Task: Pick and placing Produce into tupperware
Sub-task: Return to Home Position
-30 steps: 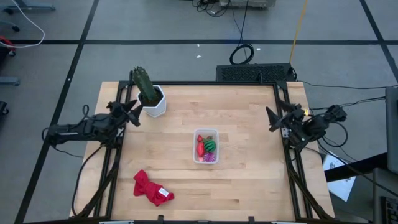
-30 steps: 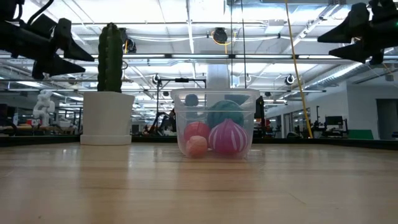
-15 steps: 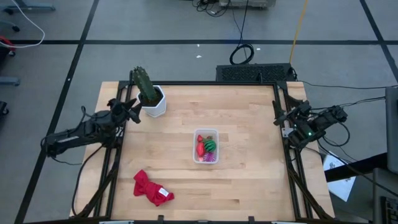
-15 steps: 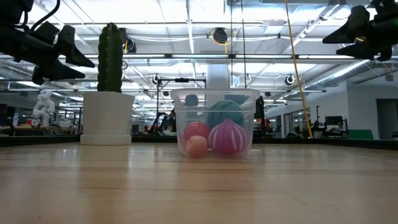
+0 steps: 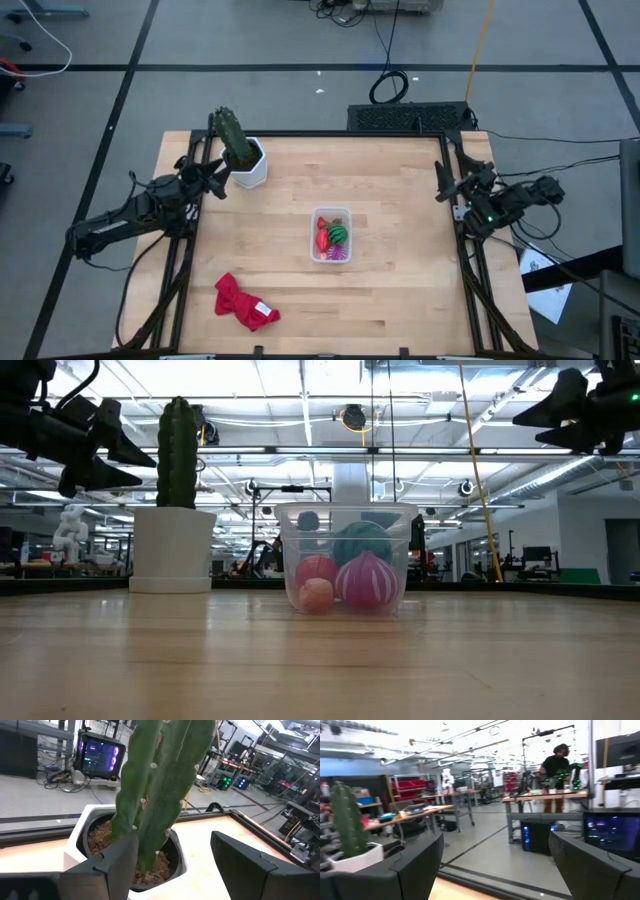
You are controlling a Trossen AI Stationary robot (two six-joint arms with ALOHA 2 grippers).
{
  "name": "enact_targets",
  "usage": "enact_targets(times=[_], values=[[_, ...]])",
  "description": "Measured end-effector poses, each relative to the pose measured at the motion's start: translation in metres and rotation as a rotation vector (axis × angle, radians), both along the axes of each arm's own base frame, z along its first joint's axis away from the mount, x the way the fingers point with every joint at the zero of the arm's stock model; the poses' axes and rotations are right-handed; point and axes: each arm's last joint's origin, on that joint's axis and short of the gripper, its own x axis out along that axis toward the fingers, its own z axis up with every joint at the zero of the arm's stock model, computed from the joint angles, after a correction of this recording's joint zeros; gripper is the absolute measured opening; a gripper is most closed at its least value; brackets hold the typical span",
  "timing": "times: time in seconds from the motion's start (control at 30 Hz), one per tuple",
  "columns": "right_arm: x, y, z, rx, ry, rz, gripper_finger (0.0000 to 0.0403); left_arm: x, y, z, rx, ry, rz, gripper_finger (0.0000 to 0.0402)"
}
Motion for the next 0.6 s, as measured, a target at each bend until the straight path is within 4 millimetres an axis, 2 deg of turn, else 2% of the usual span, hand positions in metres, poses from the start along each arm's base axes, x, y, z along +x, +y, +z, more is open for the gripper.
enact_targets(times=[0.27, 0.6], values=[[0.002, -0.005, -0.002, -0.038, 0.052, -0.098, 0.0354, 0.000, 0.000, 0.000, 0.017, 0.026, -0.011, 0.0253], [0.000, -0.017, -0.003, -0.039, 0.071, -0.314, 0.0354, -0.002, 0.003, -0.001, 0.019, 0.028, 0.042, 0.0253]])
